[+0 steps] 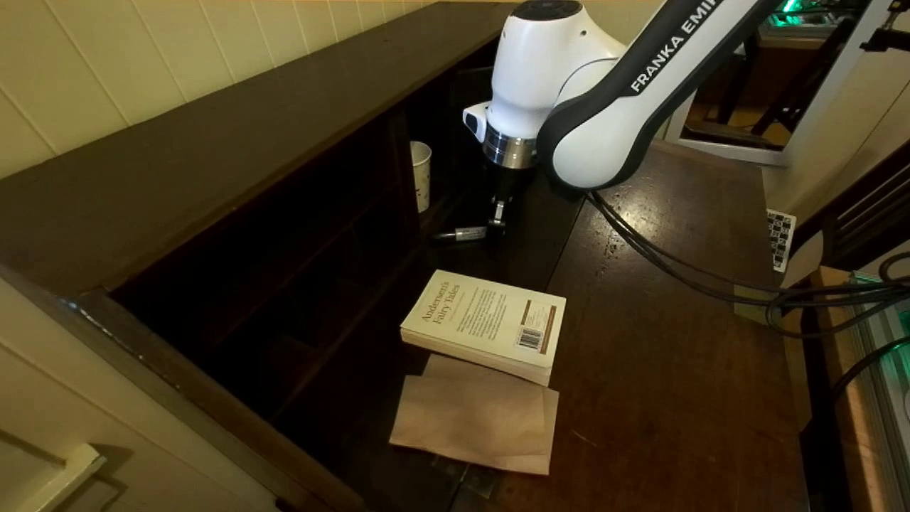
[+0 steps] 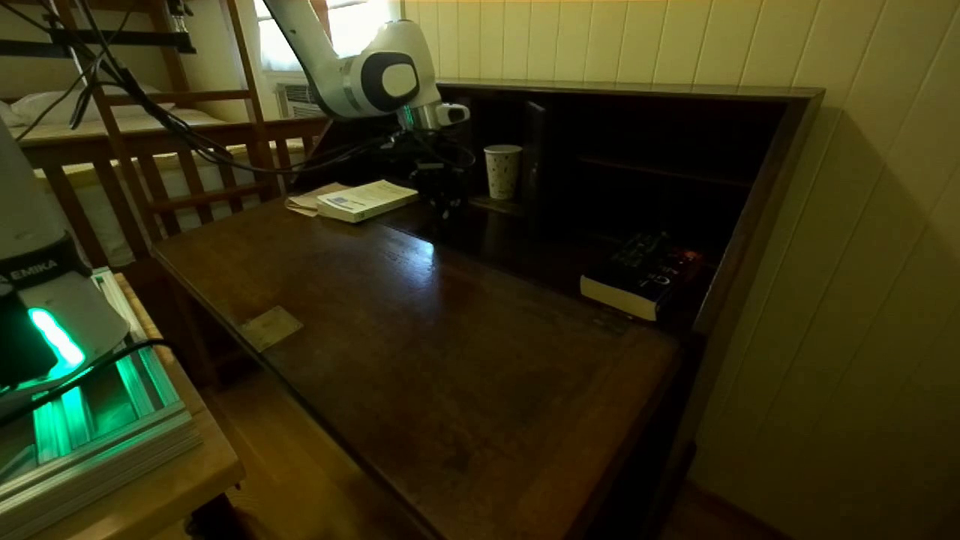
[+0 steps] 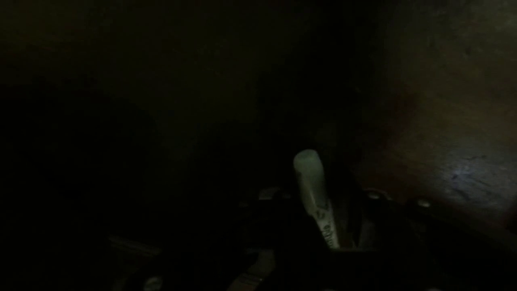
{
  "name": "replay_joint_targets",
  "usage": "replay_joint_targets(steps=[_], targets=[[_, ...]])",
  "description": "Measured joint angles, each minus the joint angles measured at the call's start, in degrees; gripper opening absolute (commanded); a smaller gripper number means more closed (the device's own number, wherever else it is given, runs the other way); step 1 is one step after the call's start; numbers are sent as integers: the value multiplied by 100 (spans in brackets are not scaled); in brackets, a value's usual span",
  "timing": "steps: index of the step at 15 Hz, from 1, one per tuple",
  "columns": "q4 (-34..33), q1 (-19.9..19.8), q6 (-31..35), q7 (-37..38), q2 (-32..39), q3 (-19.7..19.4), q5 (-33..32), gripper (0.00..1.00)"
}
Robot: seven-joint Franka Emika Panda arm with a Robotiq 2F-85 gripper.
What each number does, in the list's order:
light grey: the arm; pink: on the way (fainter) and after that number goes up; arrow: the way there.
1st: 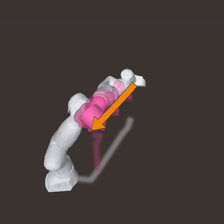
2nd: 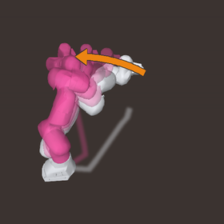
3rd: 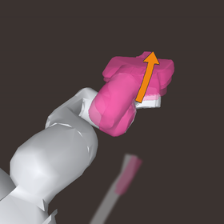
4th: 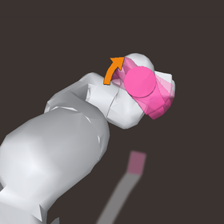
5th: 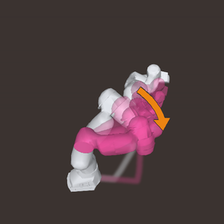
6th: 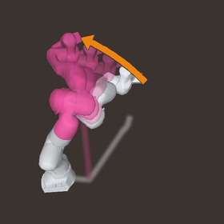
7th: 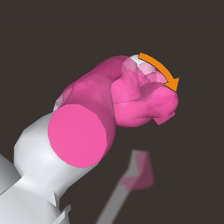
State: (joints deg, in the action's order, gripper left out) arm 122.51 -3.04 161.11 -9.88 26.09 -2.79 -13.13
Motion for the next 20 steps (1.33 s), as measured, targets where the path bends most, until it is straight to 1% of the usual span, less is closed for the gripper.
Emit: replay_joint_targets(steps=[1, 2, 7, 9, 16, 20], targets=[[-1, -1, -4, -5, -1, -1, 0, 4], [-2, -1, -6, -13, -4, -1, 0, 5], [-1, -1, -7, -150, -7, -3, -15, 5], [5, 13, -7, -215, -45, -47, -126, 5], [56, 249, -191, -256, -487, -521, -1167, 5], [128, 350, -275, -255, -686, -639, -1683, 5]])
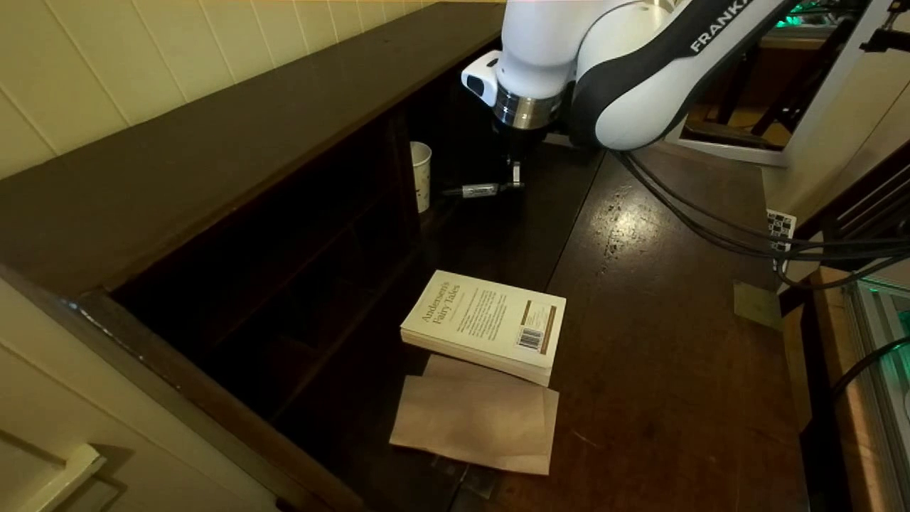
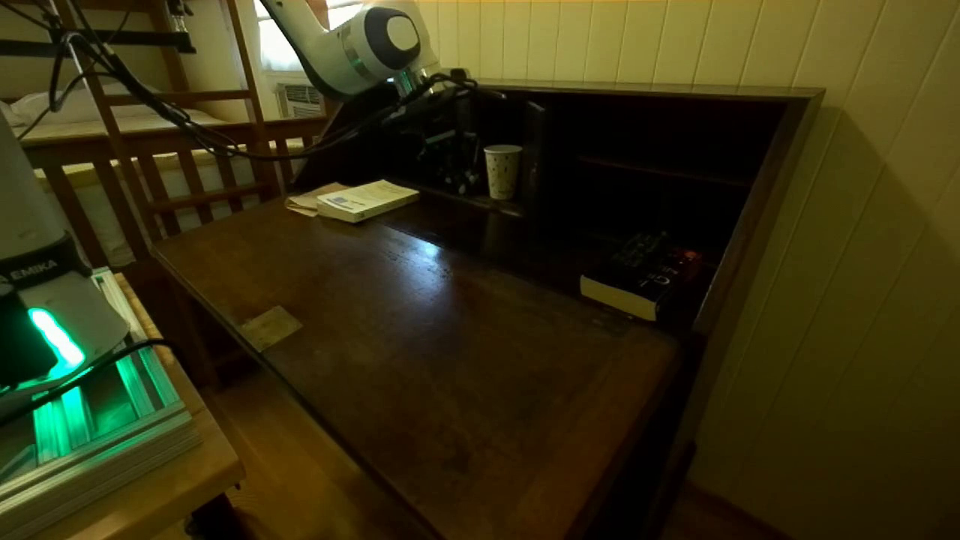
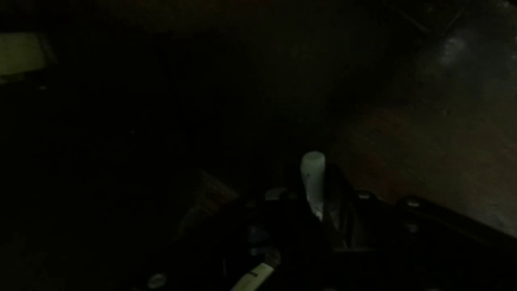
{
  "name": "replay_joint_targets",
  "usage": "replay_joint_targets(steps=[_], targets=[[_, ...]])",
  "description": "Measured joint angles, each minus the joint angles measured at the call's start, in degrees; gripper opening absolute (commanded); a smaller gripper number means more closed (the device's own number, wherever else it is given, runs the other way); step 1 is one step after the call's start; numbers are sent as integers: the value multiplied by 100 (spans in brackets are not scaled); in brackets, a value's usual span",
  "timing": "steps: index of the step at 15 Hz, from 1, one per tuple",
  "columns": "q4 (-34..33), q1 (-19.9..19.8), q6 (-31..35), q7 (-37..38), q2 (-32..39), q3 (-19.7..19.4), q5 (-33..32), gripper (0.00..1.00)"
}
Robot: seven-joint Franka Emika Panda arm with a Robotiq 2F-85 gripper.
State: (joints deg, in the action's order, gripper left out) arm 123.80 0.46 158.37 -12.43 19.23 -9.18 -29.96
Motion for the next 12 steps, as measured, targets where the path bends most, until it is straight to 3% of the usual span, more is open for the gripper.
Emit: replay_joint_targets(steps=[12], targets=[[29, 107, -547, 649, -484, -107, -2090, 5]])
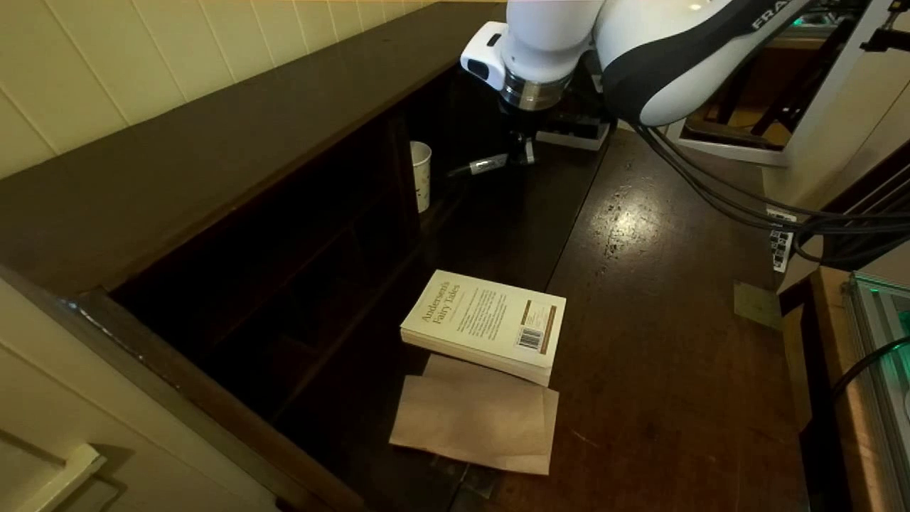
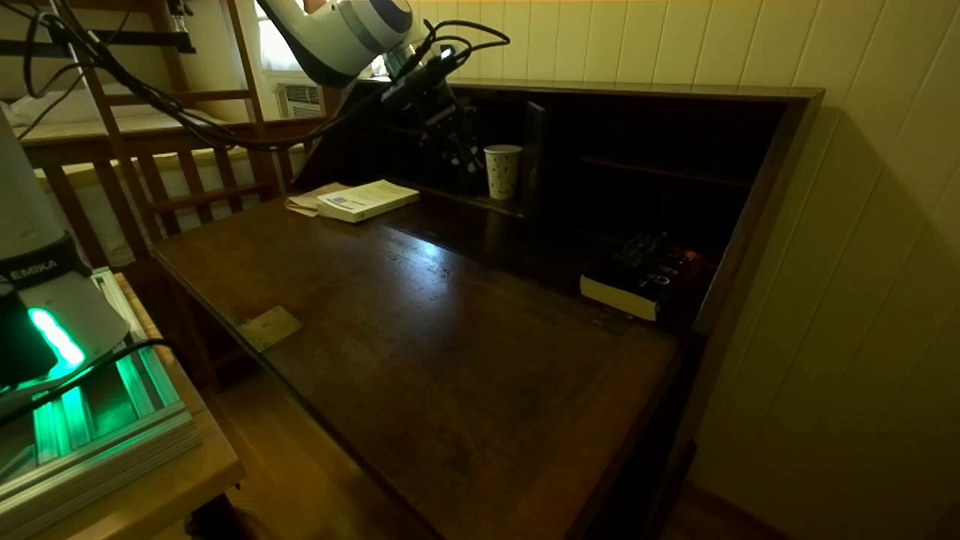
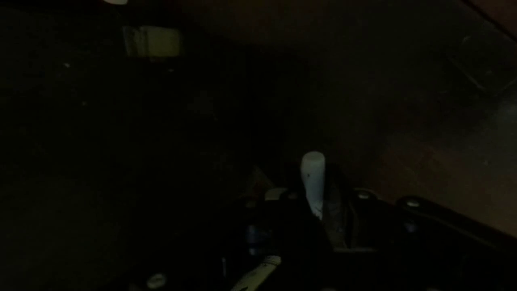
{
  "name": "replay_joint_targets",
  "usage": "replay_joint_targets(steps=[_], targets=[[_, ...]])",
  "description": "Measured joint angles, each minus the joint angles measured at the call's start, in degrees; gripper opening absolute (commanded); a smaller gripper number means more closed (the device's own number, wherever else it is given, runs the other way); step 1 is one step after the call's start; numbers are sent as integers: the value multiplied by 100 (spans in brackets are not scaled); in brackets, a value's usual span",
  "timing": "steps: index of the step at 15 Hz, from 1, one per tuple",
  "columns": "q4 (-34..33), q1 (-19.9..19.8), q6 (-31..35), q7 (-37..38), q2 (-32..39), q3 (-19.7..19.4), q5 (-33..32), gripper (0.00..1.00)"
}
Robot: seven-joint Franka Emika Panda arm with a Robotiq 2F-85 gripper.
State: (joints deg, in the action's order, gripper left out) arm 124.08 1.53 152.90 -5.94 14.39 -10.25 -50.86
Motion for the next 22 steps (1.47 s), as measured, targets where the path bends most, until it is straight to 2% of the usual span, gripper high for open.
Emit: replay_joint_targets(steps=[9, 22], targets=[[-166, 2, -502, 681, -121, 180, -1545, 5], [-367, 2, -1267, 1142, -117, 564, -2981, 5]])
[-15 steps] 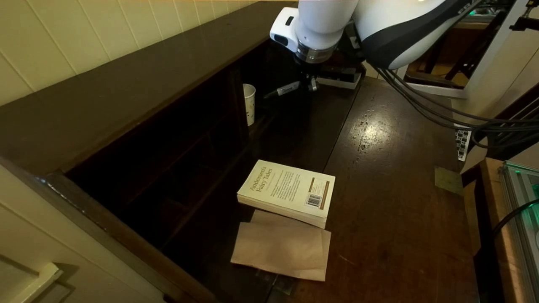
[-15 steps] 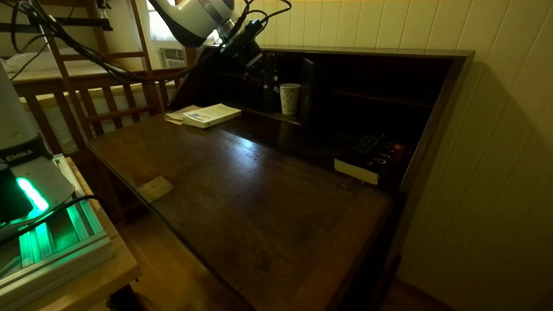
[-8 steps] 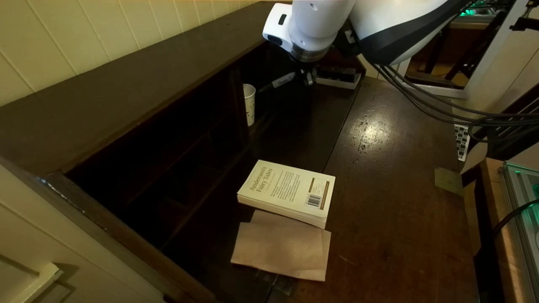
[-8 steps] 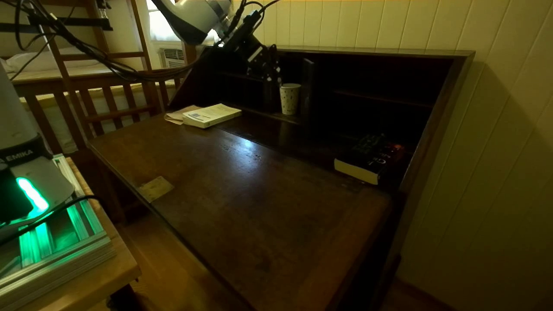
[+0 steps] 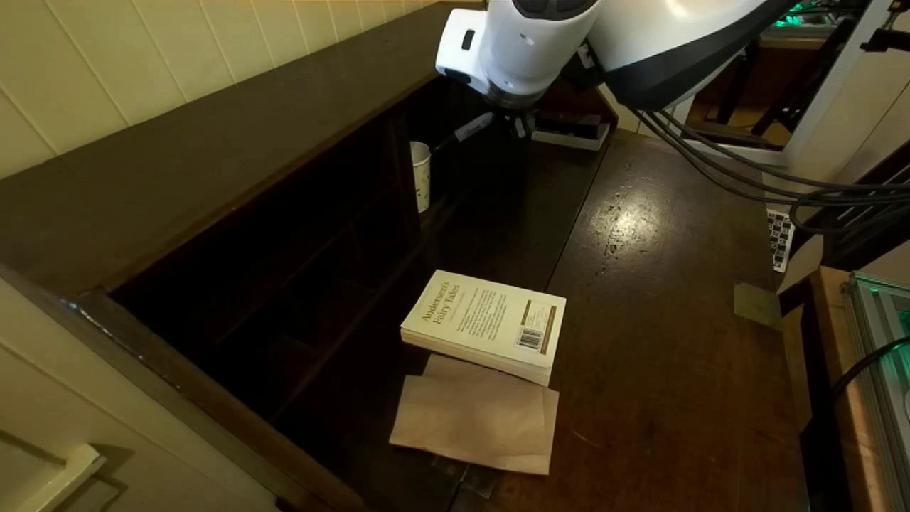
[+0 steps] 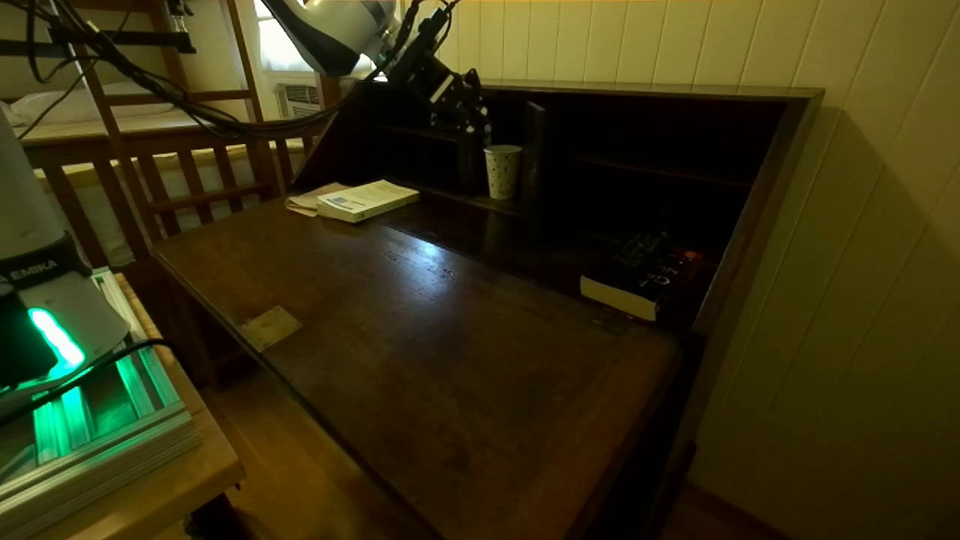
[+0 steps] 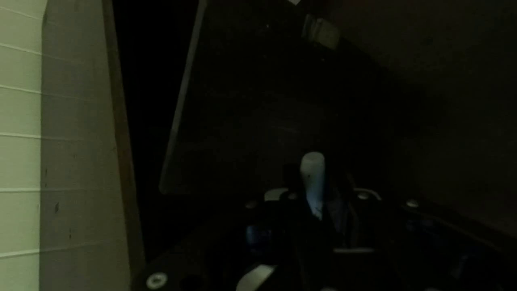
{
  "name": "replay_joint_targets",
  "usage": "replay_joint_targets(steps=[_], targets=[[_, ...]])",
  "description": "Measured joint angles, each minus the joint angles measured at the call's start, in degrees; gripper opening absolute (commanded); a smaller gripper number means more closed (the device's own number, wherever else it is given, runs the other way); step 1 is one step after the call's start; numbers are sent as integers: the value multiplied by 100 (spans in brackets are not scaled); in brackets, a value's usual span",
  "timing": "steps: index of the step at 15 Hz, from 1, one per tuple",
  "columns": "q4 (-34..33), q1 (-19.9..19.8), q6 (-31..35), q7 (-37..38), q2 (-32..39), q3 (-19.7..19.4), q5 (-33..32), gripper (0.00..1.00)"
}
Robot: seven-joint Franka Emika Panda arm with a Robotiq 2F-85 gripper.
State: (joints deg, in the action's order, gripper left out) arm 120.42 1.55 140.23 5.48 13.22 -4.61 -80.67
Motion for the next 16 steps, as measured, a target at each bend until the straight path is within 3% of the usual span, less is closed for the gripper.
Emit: replay_joint_targets(steps=[16], targets=[[-303, -8, -280, 792, 435, 129, -1487, 5]])
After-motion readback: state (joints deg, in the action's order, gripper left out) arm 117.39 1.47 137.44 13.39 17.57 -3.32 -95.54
